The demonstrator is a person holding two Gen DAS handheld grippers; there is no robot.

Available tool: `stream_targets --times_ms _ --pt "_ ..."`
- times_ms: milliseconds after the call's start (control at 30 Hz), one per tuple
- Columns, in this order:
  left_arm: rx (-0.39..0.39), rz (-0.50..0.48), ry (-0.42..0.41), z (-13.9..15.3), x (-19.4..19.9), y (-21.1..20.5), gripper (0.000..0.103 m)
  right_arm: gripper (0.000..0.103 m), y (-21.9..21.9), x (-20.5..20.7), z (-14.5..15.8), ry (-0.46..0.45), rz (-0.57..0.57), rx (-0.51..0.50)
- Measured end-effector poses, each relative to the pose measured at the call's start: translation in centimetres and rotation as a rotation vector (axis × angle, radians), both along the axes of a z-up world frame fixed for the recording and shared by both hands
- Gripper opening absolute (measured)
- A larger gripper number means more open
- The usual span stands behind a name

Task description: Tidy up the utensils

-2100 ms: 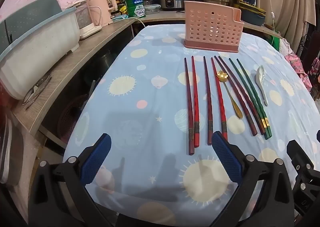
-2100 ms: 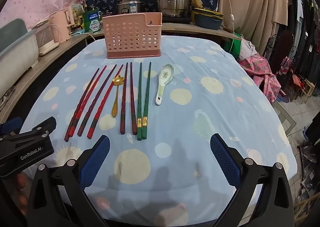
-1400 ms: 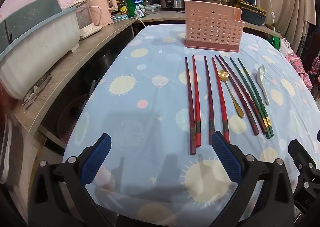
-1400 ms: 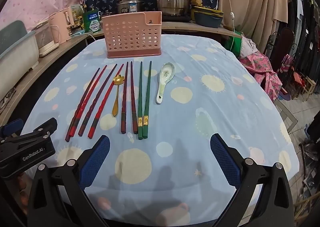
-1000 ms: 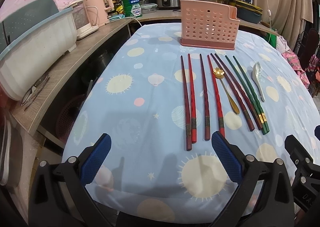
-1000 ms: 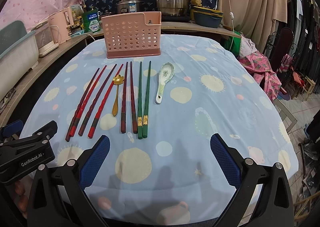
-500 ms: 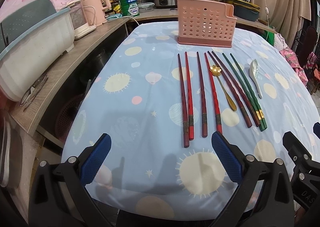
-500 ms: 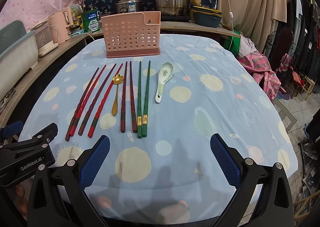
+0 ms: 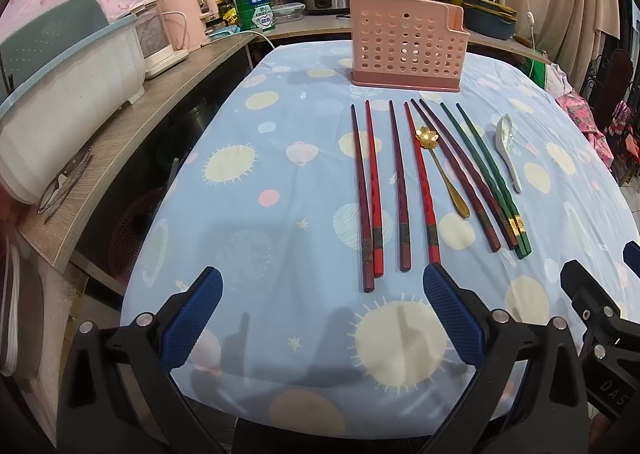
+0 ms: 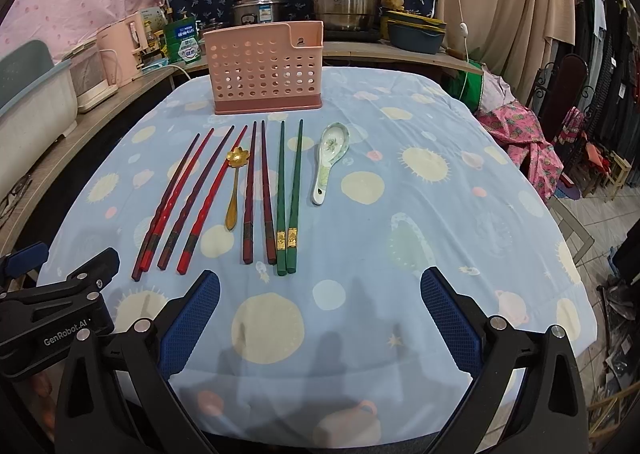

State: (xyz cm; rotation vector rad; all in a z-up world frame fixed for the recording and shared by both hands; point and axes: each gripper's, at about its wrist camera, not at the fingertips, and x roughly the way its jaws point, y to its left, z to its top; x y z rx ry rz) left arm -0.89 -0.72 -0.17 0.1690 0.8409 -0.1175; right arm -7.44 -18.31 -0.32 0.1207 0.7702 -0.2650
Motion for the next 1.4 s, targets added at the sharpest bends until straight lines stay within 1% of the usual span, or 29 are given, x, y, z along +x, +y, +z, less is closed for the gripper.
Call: stream_targets --times_ms 1167,1400 --pt "0.001 -0.001 0.002 -0.1 -0.1 -0.3 0.096 0.096 0.0 -0.1 -0.1 0.003 -0.003 0.005" --pt "-0.035 0.032 0.026 -0.8 0.9 0.3 0.096 0.096 -0.4 -0.4 -0.6 0.004 -0.019 0.019"
